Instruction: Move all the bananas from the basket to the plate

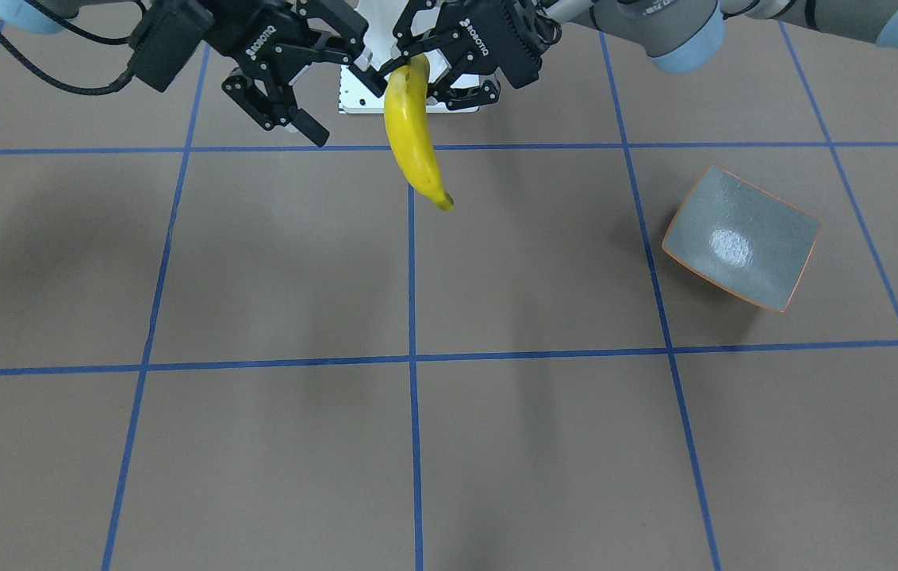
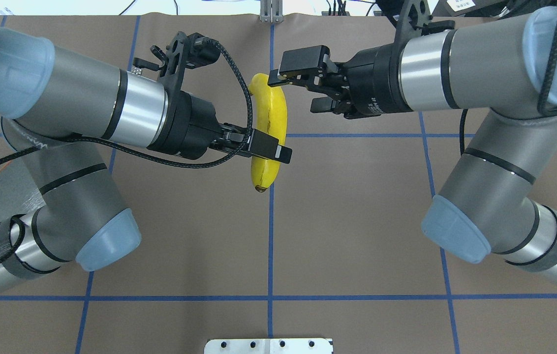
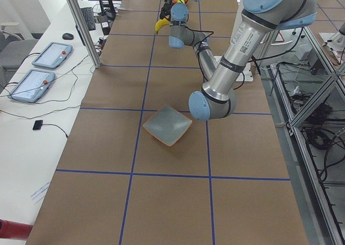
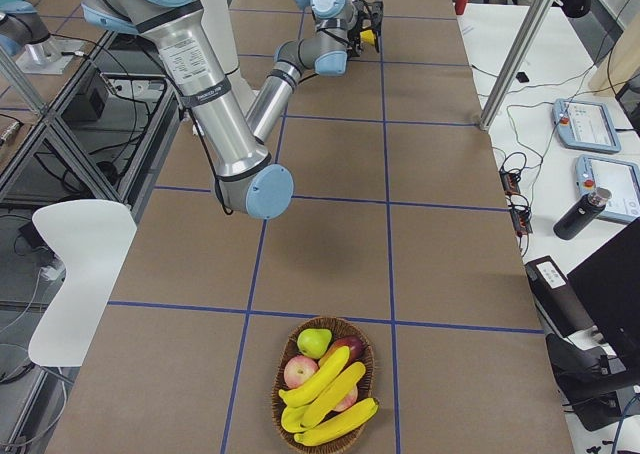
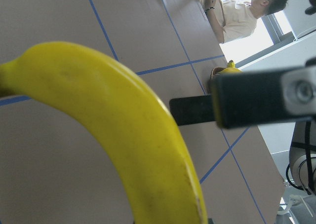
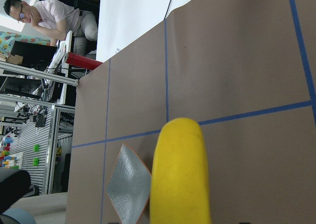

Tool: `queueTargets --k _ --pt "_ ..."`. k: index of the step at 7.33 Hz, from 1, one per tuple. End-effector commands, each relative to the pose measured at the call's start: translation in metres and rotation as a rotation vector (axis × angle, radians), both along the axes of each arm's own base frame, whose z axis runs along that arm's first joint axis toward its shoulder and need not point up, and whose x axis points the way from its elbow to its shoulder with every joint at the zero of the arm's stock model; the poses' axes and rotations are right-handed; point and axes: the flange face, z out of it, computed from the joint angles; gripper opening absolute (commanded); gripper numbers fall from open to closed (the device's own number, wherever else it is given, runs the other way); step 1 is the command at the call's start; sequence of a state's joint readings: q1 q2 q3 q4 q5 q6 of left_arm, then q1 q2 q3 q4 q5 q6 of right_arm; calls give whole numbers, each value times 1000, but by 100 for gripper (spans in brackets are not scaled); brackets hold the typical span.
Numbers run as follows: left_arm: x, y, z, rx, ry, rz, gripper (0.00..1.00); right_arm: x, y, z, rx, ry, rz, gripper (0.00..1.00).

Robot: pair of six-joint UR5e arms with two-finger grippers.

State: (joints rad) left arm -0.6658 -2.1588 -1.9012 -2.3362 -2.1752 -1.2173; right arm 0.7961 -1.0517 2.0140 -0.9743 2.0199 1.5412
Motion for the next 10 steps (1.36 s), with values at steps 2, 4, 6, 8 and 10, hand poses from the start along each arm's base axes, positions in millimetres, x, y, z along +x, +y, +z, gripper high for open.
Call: queueTargets --k 2,4,6,8,10 --pt "-37 3 109 -115 -140 -40 0 46 -72 100 -16 196 11 100" --pt "-83 -6 196 -218 -263 -111 0 70 -105 199 -3 374 24 100" --pt "-124 -6 270 -263 -377 -167 0 111 -108 285 34 582 -28 100" --pt "-136 -2 332 -253 -491 -178 0 160 -97 353 95 724 -84 100" --pt "-134 -11 373 -244 -576 -215 0 223 -82 414 167 843 -134 100"
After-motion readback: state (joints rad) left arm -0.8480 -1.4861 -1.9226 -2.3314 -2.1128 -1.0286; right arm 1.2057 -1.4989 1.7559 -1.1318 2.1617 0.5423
